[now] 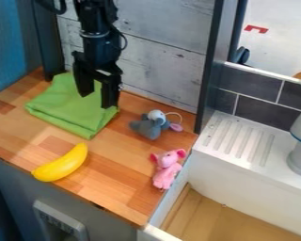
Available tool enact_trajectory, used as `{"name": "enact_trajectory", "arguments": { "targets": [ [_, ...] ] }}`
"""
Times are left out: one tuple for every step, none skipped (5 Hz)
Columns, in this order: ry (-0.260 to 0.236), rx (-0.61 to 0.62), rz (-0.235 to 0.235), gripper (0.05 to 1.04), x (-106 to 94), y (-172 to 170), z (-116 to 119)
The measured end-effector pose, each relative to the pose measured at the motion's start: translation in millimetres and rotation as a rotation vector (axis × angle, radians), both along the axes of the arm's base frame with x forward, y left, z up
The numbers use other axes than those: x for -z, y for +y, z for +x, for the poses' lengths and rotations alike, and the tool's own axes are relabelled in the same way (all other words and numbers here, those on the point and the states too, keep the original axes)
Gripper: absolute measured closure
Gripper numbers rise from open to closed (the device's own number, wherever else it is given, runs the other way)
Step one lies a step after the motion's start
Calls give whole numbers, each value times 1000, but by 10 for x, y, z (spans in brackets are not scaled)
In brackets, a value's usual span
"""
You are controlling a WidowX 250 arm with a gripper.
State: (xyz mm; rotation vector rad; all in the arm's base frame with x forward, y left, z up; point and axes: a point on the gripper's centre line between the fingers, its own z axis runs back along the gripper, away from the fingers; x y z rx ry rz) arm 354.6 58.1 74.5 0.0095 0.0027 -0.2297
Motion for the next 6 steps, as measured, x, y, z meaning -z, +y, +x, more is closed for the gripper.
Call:
{"name": "enact_trajectory", "arguments": {
  "targets": [
    [-5,71,-5,83,4,-227,36],
    [-11,118,-40,83,-1,-376,52],
    [-34,154,-90,83,-9,-458,83],
    [-62,168,-139,83,-17,-537,139],
    [-36,171,-186,83,138,-601,179],
    [-26,197,-175,83,212,-728,216]
  ]
}}
